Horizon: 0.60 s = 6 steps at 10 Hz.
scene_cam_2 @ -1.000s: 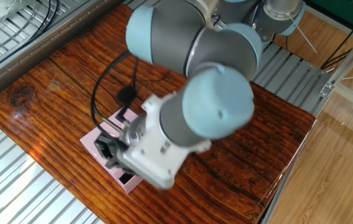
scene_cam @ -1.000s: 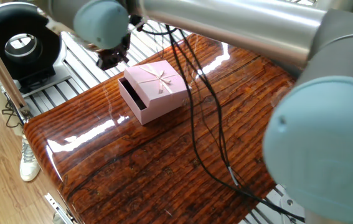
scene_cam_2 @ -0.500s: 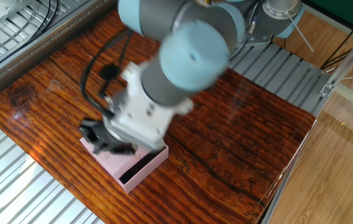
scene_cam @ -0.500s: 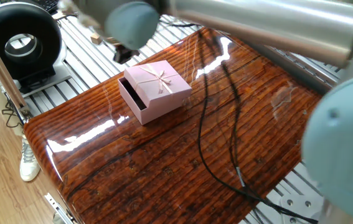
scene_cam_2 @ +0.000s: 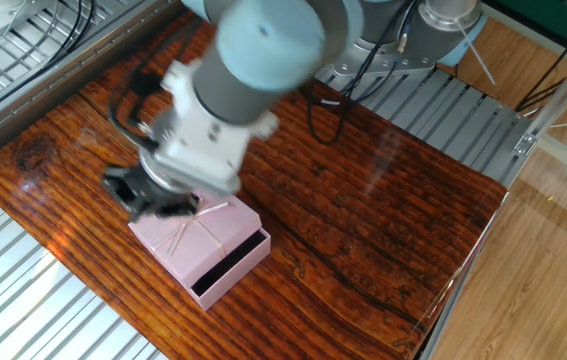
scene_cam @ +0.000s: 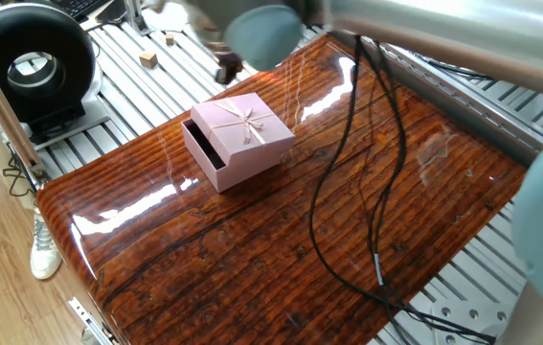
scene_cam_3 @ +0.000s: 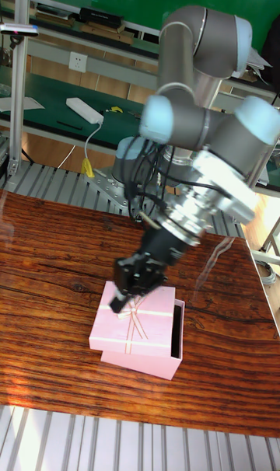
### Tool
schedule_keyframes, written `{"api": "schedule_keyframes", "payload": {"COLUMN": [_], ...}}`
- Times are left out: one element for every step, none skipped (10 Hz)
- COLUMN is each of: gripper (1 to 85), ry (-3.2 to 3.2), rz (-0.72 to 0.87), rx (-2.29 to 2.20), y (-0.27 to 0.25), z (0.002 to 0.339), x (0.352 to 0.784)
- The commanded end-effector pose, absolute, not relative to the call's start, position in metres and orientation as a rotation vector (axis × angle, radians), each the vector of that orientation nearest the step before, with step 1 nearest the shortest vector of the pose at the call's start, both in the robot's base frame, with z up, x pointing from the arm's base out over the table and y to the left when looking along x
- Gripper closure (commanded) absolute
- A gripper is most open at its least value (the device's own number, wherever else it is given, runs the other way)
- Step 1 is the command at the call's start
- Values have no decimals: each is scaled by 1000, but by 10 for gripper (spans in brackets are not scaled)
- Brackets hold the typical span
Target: Cover the box
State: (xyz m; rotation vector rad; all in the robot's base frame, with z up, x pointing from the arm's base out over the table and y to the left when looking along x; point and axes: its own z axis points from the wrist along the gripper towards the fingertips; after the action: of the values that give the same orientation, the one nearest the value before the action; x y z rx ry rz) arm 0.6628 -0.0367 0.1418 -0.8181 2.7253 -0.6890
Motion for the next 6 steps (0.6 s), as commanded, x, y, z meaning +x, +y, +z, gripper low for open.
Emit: {"api": "schedule_keyframes", "payload": {"gripper": [847,847,847,847,847,847], "ry": [2709,2703,2691,2685,2684,2696], "rz": [-637,-635,-627,-622,-612,-598], "rx": [-916,-919,-919,-924,-926,-916], "y": [-81,-89,-96,-99,-100,-99], "z": [125,118,108,104,100,97], "x": [649,648,648,650,650,648]}}
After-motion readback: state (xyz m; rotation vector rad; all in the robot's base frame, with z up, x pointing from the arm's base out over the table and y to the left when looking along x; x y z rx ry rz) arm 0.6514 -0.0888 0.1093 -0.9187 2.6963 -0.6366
